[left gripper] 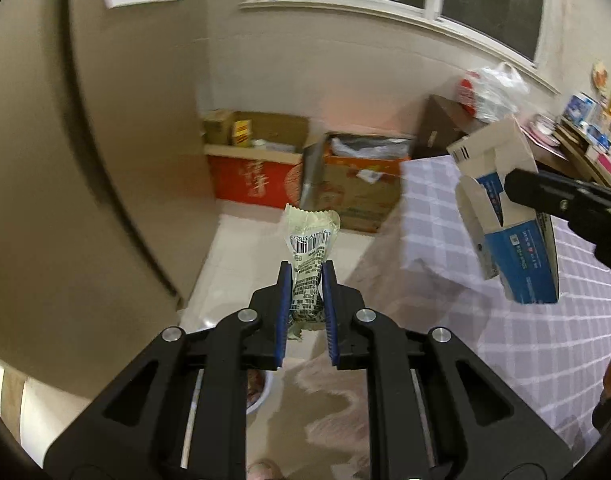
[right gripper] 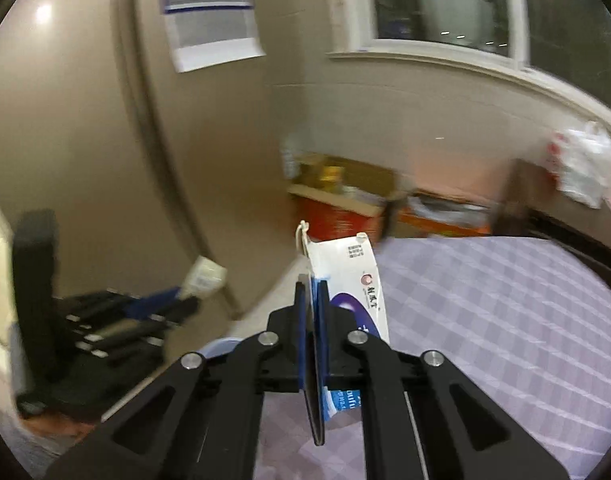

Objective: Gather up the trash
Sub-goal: 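Carry both items over the bin and open the left tool, then lower the blue-and-white box into the bin and open the right tool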

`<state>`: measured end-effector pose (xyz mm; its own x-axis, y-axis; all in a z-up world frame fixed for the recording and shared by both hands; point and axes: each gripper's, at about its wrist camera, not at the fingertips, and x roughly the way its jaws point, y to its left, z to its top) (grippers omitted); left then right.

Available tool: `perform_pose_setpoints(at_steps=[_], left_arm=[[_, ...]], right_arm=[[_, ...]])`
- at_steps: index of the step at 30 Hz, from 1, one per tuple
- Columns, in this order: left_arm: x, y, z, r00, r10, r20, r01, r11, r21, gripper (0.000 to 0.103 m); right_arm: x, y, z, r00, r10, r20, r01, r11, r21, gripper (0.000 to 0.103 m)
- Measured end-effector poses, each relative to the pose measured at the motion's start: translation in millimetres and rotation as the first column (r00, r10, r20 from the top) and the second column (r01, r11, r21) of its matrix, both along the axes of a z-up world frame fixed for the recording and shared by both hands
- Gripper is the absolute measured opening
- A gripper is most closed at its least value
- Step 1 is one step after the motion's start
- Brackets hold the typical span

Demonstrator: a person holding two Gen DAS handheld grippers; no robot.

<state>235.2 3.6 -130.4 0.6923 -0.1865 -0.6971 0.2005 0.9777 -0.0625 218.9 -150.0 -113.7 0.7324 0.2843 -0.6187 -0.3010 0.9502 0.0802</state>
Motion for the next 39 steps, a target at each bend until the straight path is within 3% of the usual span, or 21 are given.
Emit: perform_pose_setpoints(at_steps=[8,16,17,18,20,24,39], left_arm=[[-0.3,101.0,-43.3,0.987,0.118,-0.106,-0.115,0.993,0.032,0.015],[18.7,131.0,-79.5,0.973,0.137,-0.184,-0.138,0.990,0.010,0.019],[20.0,132.1,-82.2,0.972,0.141,-0.188,-0.143,0.990,0.005,0.024],[21.3,135.2,-85.6,0.968,0.157,-0.195,-0.159,0.987,0.005,0.048],[23.8,138.6,-88.3,0.968,0.183,-0.174,-0.184,0.983,0.009,0.077],[22.7,141.4,-93.9,0.966,0.201,-0.166,-0.195,0.980,0.047,0.077],[3.8,186.5,-99.6,0.950,0.268,-0.162,-0.267,0.963,0.032,0.077]], right_arm=[[1.8,116.7,-26.6,0.987,0.149,-0.055,-0.146,0.987,0.063,0.006],[15.7,169.1,-67.9,0.981,0.152,-0.122,-0.145,0.987,0.066,0.006],[16.9,170.3,-70.6,0.981,0.147,-0.125,-0.140,0.988,0.063,0.006],[17.7,173.4,-73.1,0.982,0.142,-0.126,-0.135,0.989,0.061,0.006],[22.4,175.0,-77.8,0.982,0.128,-0.136,-0.121,0.991,0.058,0.006],[24.3,178.3,-87.3,0.980,0.121,-0.155,-0.112,0.992,0.062,0.006],[31.0,211.4,-104.3,0.966,0.177,-0.188,-0.159,0.982,0.106,0.006]])
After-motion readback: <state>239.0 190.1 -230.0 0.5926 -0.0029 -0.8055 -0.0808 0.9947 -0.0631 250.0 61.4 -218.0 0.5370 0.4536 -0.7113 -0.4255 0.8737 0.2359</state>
